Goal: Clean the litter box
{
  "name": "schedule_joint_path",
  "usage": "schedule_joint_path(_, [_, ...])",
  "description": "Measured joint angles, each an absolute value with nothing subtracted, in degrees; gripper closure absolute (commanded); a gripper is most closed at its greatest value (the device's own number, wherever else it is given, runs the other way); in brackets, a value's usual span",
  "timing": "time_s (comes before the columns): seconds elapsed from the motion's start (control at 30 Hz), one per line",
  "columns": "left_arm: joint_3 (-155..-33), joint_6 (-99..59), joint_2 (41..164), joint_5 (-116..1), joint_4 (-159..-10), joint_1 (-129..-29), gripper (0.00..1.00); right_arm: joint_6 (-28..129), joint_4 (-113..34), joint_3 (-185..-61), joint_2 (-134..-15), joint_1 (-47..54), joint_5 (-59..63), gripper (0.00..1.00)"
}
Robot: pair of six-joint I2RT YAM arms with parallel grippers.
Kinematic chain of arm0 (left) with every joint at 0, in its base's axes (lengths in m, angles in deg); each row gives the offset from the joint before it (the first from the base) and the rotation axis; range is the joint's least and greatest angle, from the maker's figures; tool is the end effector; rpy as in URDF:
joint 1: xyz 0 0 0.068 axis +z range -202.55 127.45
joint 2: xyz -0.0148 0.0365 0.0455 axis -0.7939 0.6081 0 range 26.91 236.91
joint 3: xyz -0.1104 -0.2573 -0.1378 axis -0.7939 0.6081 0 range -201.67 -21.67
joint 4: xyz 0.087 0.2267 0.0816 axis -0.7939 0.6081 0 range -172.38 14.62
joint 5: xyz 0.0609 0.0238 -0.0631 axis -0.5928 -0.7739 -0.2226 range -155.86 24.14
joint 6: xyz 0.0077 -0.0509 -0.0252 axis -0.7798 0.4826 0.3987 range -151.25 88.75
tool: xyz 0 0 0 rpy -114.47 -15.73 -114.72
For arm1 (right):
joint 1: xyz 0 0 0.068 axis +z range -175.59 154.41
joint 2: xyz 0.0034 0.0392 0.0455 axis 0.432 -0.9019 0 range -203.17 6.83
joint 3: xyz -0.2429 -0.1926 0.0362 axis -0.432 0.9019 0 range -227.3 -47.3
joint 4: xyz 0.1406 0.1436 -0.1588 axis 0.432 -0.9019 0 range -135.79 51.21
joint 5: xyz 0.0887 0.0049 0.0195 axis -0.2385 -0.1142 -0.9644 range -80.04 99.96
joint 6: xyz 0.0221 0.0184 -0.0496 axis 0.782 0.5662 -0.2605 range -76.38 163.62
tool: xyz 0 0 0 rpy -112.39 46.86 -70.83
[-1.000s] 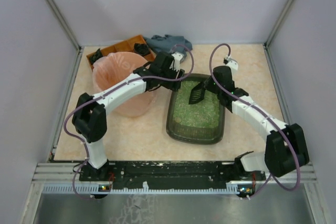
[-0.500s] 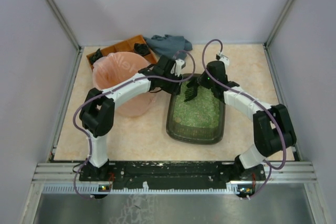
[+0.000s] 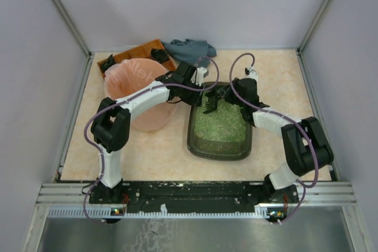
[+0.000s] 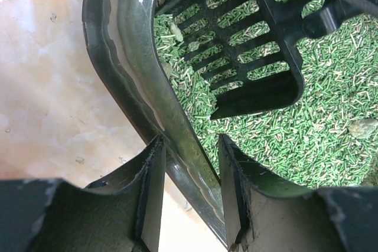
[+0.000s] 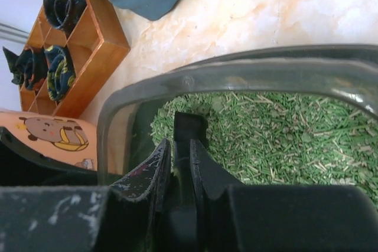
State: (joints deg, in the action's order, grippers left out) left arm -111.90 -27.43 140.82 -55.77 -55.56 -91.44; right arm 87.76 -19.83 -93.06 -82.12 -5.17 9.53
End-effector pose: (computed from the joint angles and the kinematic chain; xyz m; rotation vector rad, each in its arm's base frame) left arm 0.3529 -0.2938 0.2627 0.8321 2.3688 -0.5344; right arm 0.3134 0.1170 0.2508 0.4205 2.0263 0.7210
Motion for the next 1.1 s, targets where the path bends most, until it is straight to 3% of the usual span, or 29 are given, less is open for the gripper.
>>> schedule_joint_path(0.3, [-111.9,-27.4,140.8,-55.5,-55.5,-91.4,0.64,90.3,-12.9,-82.4,-75.3,-4.5,6.0,1.00])
schedule_joint_path(0.53, [-111.9,-27.5,140.8,-55.4,-55.5,-91.4,0.64,90.4,-14.5,-81.0,-72.3,-4.2,5.1,1.00])
schedule_joint_path(0.83, [-108.0,-27.4,138.3,-55.7,-59.6,-91.4,0.48,94.1,-17.6,-76.7,-65.5,-5.9,7.0,1.00])
schedule_joint_path(1.1, [-98.5,-27.4,126.2,-54.6,-69.2,-92.5,0.38,96.3,-19.9,-73.3,-58.0,-8.2,8.4,1.00])
